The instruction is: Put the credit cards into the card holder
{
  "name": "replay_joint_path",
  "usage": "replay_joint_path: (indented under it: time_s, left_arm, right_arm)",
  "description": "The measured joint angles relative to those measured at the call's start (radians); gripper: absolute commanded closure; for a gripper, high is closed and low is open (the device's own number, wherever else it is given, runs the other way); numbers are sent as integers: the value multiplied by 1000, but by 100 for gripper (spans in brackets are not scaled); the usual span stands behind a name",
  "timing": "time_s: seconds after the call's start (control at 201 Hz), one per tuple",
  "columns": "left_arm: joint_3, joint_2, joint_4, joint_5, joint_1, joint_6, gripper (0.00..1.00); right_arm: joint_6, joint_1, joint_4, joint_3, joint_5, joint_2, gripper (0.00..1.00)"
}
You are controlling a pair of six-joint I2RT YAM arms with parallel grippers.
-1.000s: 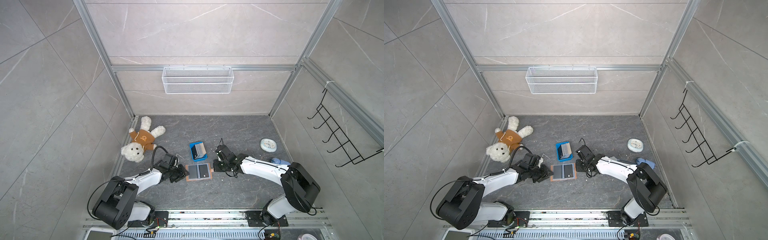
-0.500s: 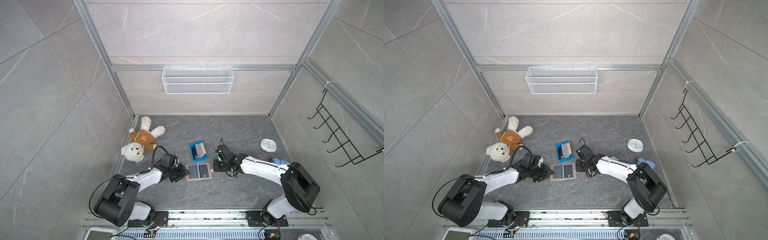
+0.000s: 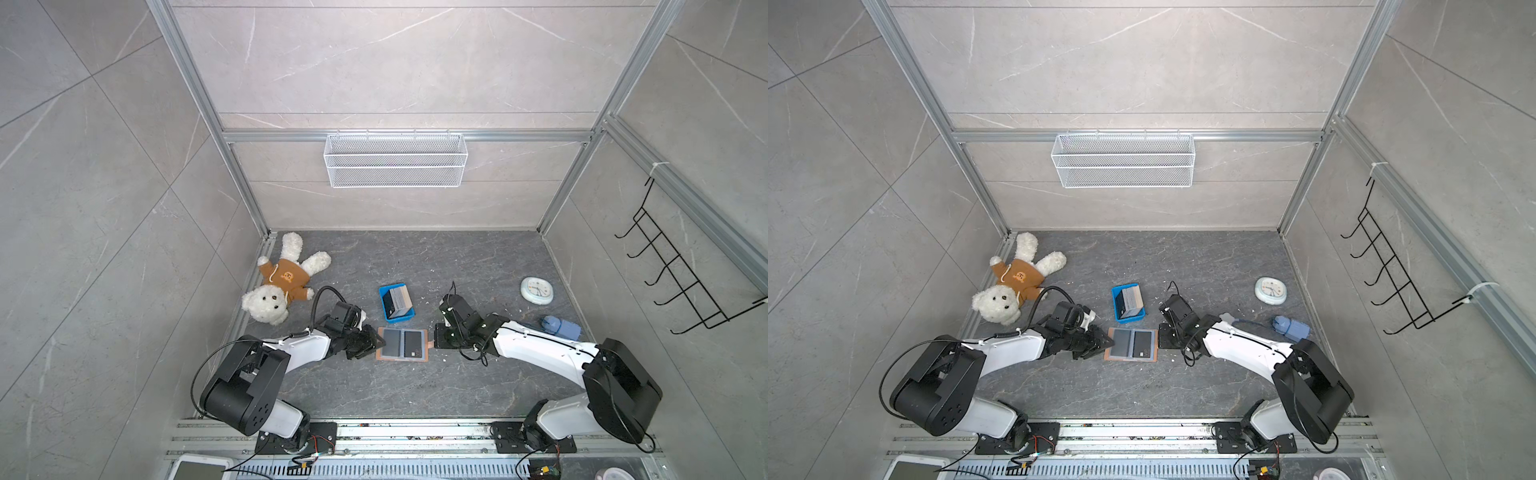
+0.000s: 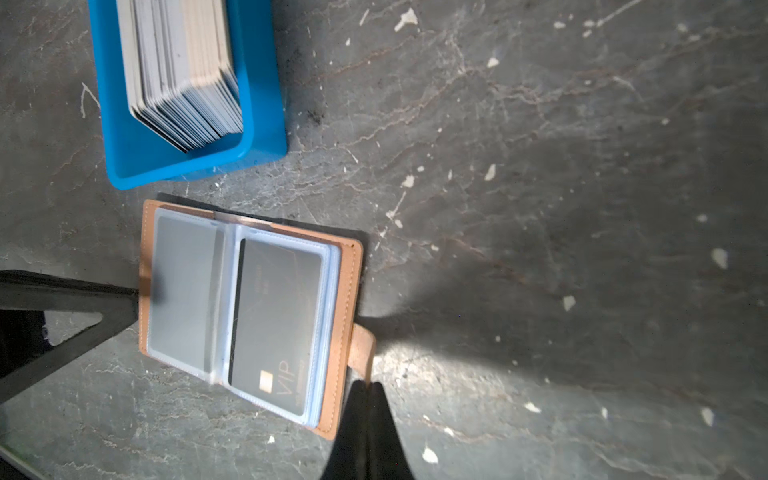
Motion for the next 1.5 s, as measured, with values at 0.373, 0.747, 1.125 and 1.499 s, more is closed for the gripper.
replay_joint_path:
  time_s: [0.373,0.747,1.125,1.499]
  left_arm:
    - [-22,-1,57,-23,-150,-31,61]
    - [-26,-4,71,-22,-157,-55,55]
    - [-6,37,93,29,-135,-53,55]
    - [-5,59,130,89,-134,-48,57]
  right_arm:
    - [45,0,-58,-148,16,-173,99]
    - [53,0,-74,-164,31,-192,99]
    - [52,0,-53,-161,26,-121,99]
    - [52,2,11,-145,-1,-34,99]
